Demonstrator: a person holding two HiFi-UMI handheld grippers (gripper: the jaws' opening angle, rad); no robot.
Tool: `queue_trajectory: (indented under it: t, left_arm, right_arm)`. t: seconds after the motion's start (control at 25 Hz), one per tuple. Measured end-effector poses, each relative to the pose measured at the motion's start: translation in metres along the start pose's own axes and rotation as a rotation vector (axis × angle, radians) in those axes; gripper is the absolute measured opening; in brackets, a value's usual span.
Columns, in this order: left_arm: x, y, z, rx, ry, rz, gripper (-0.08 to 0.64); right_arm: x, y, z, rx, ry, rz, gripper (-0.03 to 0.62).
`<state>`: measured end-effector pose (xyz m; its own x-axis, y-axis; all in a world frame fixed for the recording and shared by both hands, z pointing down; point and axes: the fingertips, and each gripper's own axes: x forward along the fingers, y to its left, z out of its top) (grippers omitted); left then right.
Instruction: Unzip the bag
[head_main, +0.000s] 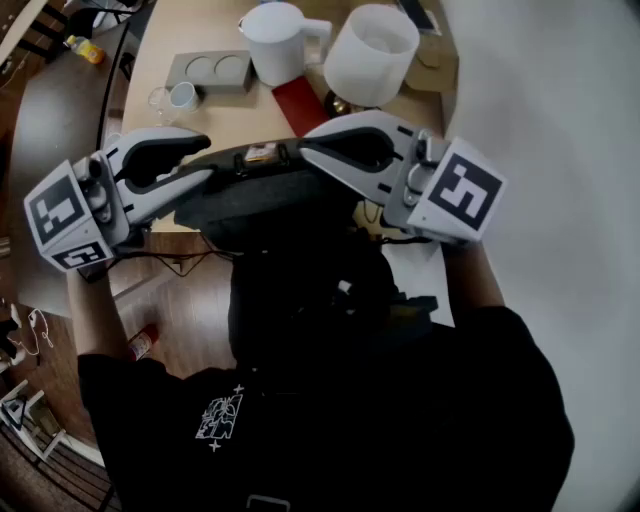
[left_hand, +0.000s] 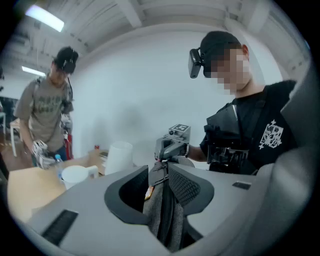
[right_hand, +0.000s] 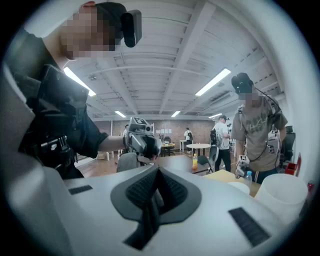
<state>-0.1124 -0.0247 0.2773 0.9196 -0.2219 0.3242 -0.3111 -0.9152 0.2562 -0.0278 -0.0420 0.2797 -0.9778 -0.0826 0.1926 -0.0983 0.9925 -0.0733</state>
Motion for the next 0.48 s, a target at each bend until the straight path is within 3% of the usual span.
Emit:
queue_trajectory:
  t: [0.12,0.24,0.36,0.48]
  left_arm:
    - [0.001,0.003,-0.003,-0.179,0.0,-0.201,0.176]
    - [0.001,0.02,-0.003,-0.437,-0.013,-0.345,0.176]
    - [0.012,0.033,-0.016,-0.674,0.122,-0.44,0.176]
    - [0.022,0.032,-0.02,-0.779,0.263,-0.518,0.176]
  right_arm:
    - [0.001,0.001,0.001,0.004,0.003,0.009,0.025]
    - [0.002,0.002,0.002,0.01,0.002,0.015,0.025]
    - [0.002,0.003,0.001,0.014,0.007,0.026,0.026]
    - [0.002,0.004,0.001,0.024,0.007,0.032,0.025]
